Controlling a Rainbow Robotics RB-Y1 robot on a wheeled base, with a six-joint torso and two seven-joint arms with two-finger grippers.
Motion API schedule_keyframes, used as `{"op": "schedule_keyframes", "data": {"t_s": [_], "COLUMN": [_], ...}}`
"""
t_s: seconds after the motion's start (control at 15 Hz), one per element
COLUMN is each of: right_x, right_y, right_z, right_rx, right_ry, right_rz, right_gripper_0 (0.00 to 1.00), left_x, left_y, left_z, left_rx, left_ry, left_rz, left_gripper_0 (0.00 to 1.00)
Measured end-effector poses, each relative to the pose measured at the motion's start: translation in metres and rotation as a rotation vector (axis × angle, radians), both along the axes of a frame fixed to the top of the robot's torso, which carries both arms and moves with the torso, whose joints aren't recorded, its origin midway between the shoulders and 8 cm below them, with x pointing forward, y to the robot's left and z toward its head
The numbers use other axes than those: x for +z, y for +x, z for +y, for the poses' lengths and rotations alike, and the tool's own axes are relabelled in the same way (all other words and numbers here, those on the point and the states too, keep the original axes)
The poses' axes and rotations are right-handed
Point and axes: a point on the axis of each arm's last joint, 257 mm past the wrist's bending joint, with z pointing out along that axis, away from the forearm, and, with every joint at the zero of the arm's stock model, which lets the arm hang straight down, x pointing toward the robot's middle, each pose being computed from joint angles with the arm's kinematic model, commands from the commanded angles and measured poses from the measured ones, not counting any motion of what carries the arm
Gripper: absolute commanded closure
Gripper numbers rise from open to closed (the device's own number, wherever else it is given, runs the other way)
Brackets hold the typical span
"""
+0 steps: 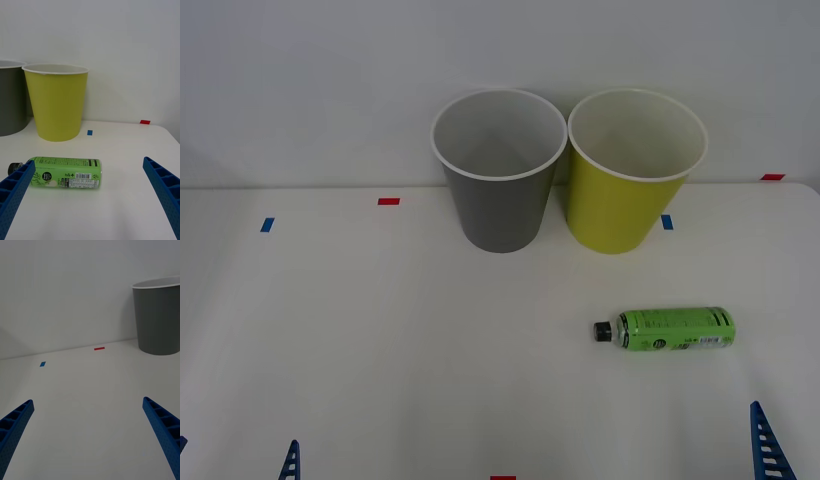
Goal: Put cans in the gray bin and PET bottles in the light green bin.
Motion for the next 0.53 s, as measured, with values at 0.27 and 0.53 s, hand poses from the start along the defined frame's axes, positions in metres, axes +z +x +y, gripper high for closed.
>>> {"op": "schedule_keyframes", "data": {"t_s": [0.27, 0.53], "right_x": [0.0000, 0.0000], "right_y": [0.0000, 0.0000], "right_z": [0.0000, 0.0000], "right_rx": [0.000, 0.000], "right_ry": [0.000, 0.000], "right_rz": [0.000, 0.000], "right_gripper_0": [0.00, 0.00], "left_x": [0.0000, 0.0000], "left_y": [0.0000, 0.0000], "left_z": [0.0000, 0.0000], "left_rx": [0.000, 0.000], "left_ry": [0.000, 0.000], "left_rz": [0.000, 0.000], "left_gripper_0": [0.00, 0.00]}}
